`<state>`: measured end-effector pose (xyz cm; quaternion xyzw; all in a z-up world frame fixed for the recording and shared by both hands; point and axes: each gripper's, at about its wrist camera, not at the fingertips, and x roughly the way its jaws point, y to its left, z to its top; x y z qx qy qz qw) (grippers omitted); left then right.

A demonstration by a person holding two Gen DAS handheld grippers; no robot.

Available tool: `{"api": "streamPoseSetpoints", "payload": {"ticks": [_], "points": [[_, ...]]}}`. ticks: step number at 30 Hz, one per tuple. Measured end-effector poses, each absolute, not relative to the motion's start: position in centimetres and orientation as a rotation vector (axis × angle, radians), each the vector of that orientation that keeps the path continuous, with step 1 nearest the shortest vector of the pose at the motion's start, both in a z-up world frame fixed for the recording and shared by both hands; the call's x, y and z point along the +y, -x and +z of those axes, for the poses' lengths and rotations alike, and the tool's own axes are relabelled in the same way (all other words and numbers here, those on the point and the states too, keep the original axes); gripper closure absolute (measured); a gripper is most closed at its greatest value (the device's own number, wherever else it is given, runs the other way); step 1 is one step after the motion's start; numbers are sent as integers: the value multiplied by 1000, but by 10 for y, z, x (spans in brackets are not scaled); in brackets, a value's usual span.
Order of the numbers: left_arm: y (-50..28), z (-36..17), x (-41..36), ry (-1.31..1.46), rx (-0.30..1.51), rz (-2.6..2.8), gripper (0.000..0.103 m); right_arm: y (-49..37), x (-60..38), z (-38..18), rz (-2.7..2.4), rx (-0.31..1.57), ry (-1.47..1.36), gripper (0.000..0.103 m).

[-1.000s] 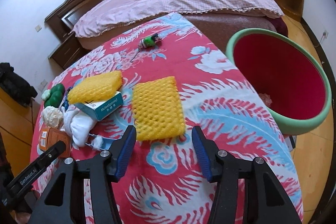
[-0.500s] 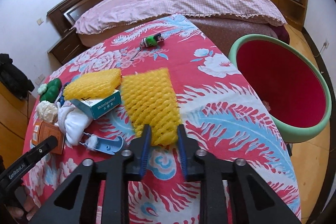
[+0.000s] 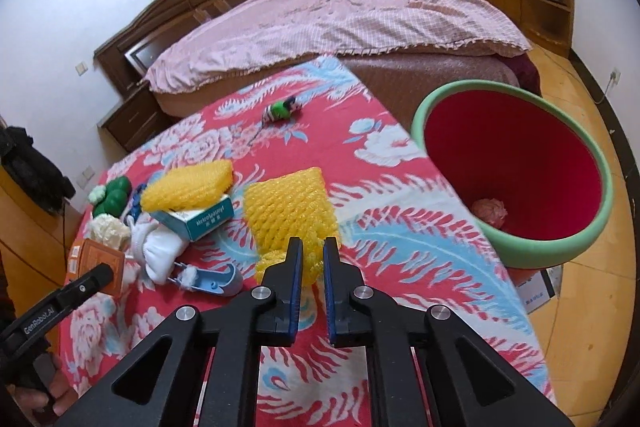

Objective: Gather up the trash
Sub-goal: 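Grasp the orange barcode box with the left tool while the right tool grasps the yellow foam net, then carry the orange box and yellow foam net over the red bucket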

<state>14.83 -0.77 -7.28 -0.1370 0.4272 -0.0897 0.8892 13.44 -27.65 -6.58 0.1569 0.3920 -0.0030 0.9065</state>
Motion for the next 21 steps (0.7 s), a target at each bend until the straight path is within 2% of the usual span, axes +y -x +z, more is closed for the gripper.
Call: {"api": "streamPoseSetpoints", "payload": {"ticks": [11, 21], "points": [[-147, -50, -36, 251, 865, -242, 52, -117, -314, -54, -32, 757, -407, 93], [-154, -35, -98, 174, 867, -347, 52, -100, -355, -47, -75, 700, -472, 93]]}}
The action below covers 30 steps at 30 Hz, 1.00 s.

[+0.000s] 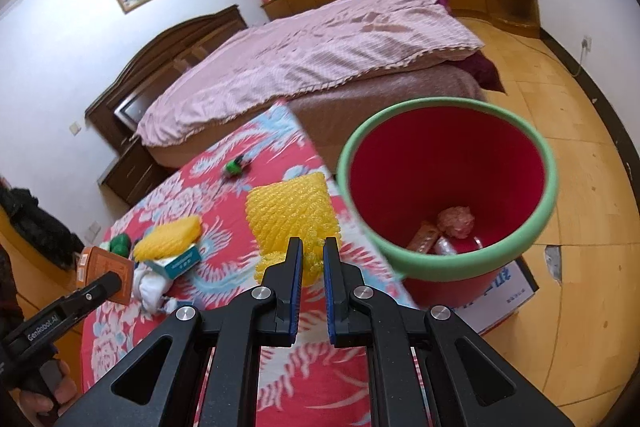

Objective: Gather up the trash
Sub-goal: 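Carry the orange box and yellow foam net over the red bucket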

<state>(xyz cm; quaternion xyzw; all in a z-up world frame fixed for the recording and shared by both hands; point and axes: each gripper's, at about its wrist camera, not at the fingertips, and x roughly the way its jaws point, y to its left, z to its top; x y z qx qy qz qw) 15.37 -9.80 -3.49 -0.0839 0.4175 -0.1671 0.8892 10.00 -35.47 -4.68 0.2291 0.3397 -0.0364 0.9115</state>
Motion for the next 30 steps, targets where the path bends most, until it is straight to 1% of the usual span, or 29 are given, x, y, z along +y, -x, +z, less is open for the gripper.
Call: {"api": "streamPoseSetpoints", "payload": {"ticks": [19, 30], "points": [[-181, -41, -227, 29, 931, -543, 52, -90, -438, -66, -219, 688, -581, 93], [-198, -58, -273, -28, 962, -590, 52, -100, -463, -75, -261, 704, -580, 88]]}}
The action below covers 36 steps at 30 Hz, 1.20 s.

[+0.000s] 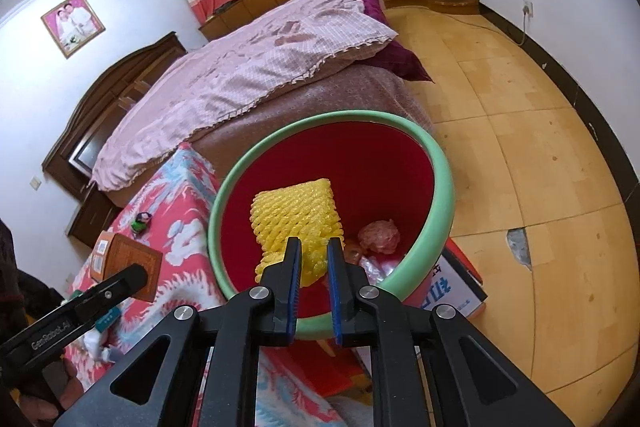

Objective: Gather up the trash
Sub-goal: 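Carry the orange box and yellow foam net over the red bucket, then open the right tool to drop the foam net into the bucket, then lower the orange box into the bucket and open the left tool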

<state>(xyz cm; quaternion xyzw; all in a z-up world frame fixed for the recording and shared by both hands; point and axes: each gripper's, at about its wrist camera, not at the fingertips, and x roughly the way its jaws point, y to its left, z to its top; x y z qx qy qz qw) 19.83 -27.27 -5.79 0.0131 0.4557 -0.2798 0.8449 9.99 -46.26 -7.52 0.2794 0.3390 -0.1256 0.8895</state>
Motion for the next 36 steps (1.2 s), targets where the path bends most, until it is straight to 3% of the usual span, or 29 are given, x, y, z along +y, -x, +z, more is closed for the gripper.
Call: {"api": "streamPoseSetpoints", "payload": {"ticks": [4, 7, 26, 30, 36], "points": [[-203, -62, -282, -29, 972, -602, 52, -102, -467, -78, -277, 704, -571, 84], [-204, -65, -289, -36, 978, -612, 52, -102, -471, -81, -282, 709, -586, 75], [-203, -68, -323, -82, 976, -675, 50, -83, -483, -77, -316, 697, -629, 73], [-200, -63, -321, -82, 956, -684, 44, -82, -482, -77, -316, 695, -631, 62], [-196, -51, -316, -70, 920, -688, 44, -78, -478, -73, -320, 685, -630, 60]]}}
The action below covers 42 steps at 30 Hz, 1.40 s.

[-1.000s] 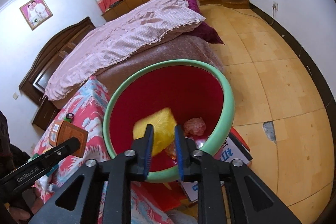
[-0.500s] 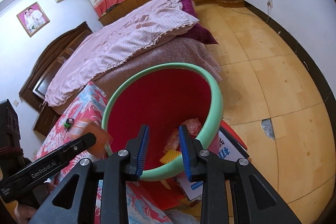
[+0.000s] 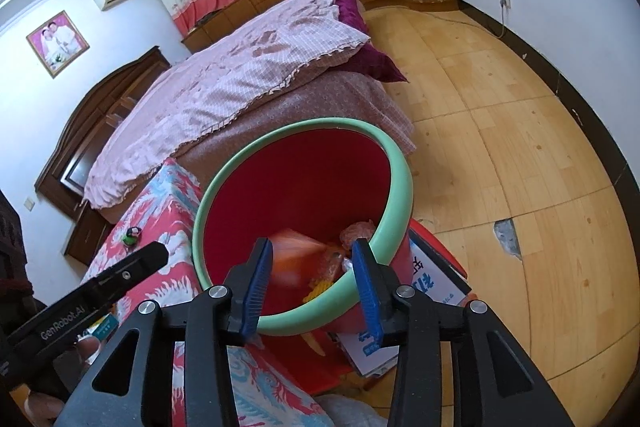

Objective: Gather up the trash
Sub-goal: 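Lower the orange box into the bucket and open the left tool, then move both open tools back over the bed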

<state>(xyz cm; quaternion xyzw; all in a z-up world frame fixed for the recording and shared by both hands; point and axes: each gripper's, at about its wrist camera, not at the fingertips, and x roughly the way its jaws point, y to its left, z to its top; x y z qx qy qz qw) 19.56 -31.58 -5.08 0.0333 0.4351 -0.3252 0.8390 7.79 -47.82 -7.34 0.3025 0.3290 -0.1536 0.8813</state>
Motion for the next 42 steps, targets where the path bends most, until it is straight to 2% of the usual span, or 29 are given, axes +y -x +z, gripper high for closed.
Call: {"api": "streamPoseSetpoints", "payload": {"ticks": [11, 42], "points": [[-186, -44, -288, -29, 927, -647, 44, -70, -465, -66, -300, 679, -621, 57], [-165, -33, -145, 116, 902, -398, 44, -76, -388, -50, -155, 712, -540, 54]]}}
